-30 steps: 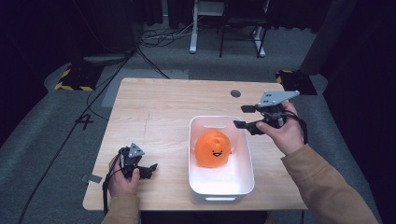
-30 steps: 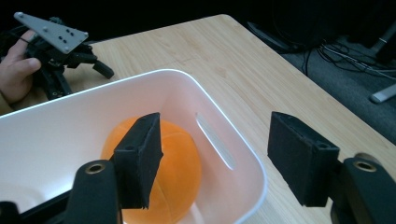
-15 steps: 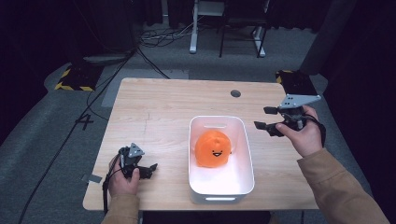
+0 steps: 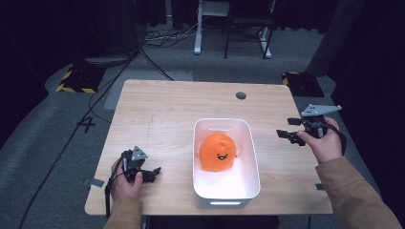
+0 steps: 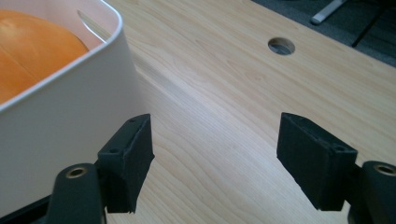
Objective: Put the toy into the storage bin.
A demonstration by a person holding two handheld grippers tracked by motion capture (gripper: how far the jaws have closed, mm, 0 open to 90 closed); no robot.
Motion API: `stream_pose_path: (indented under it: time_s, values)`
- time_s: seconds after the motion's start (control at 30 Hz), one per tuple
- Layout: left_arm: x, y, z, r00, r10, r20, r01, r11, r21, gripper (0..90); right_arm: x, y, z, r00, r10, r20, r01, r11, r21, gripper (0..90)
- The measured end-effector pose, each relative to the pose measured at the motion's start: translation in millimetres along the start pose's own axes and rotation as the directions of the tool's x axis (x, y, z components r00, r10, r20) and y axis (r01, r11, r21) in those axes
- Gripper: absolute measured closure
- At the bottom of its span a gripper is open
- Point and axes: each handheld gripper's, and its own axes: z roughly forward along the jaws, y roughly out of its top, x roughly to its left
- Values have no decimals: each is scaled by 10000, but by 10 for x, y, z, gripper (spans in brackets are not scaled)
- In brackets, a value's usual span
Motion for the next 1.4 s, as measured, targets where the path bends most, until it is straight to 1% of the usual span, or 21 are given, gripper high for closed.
stream_pose_path:
  time_s: [0.03,0.17,0.27,0.3,0.4,0.43,0.47,0.57,0.67,0.73,0.8,0.83,0.87,0.9,0.93,1.1,1.13,1.2,1.23,1.37,1.4]
  values:
    - [0,0,0,10000,0,0,0,10000,0,95,0,0,0,10000,0,0,0,10000,0,277]
    - [0,0,1,10000,-8,33,8,10000,1,95,-93,-138,10,9997,240,100,-242,9994,244,271]
    - [0,0,1,10000,-11,35,11,10000,3,95,-165,-274,20,9984,540,190,-547,9978,373,258]
    - [0,0,1,10000,-11,35,11,10000,3,95,-165,-274,20,9984,540,190,-547,9978,373,258]
    - [0,0,1,10000,-9,34,9,10000,2,95,-217,-418,29,9968,767,225,-777,9956,516,258]
    - [0,0,1,10000,-9,34,9,10000,2,95,-217,-418,29,9968,767,225,-777,9956,516,258]
    - [0,0,1,10000,-4,31,4,10000,3,95,-233,-492,40,9959,866,260,-880,9942,614,258]
    - [0,0,1,10000,-7,33,7,10000,3,95,-248,-562,50,9951,950,267,-966,9930,682,258]
    - [0,0,1,10000,-8,33,8,10000,3,95,-266,-709,88,9932,1126,306,-1144,9916,612,254]
    - [0,0,1,10000,-7,33,7,10000,2,95,-268,-738,99,9927,1164,303,-1179,9915,558,254]
    - [0,0,1,10000,-8,34,8,10000,3,94,-275,-865,135,9907,1324,329,-1341,9894,559,248]
    - [0,0,1,10000,-8,34,8,10000,3,95,-275,-865,135,9907,1324,329,-1341,9894,559,248]
    - [0,0,1,10000,-6,34,6,10000,4,95,-282,-909,149,9915,1257,350,-1275,9902,571,246]
    - [0,0,1,10000,-7,33,7,10000,4,95,-277,-958,165,9901,1373,304,-1389,9887,566,242]
    - [0,0,1,10000,-7,33,7,10000,4,95,-279,-1021,183,9905,1342,300,-1358,9890,587,239]
    - [0,0,1,10000,-10,34,10,10000,3,95,-262,-1158,223,9900,1372,320,-1388,9888,544,239]
    - [0,0,0,10000,1,5,-1,10000,4,95,-255,-1212,242,9916,1241,373,-1260,9905,558,239]
    - [0,0,1,10000,-9,36,9,10000,3,95,-245,-1231,250,9912,1268,373,-1288,9901,564,240]
    - [1,0,1,10000,-2,33,2,10000,-2,95,-234,-1298,281,9930,1122,359,-1144,9914,642,246]
    - [3,1,1,10000,27,21,-27,10000,-7,95,-203,-1383,325,9915,1255,349,-1274,9902,575,248]
    - [2,1,-1,10000,26,-30,-26,10000,-7,95,-195,-1442,359,9927,1153,341,-1168,9922,437,247]
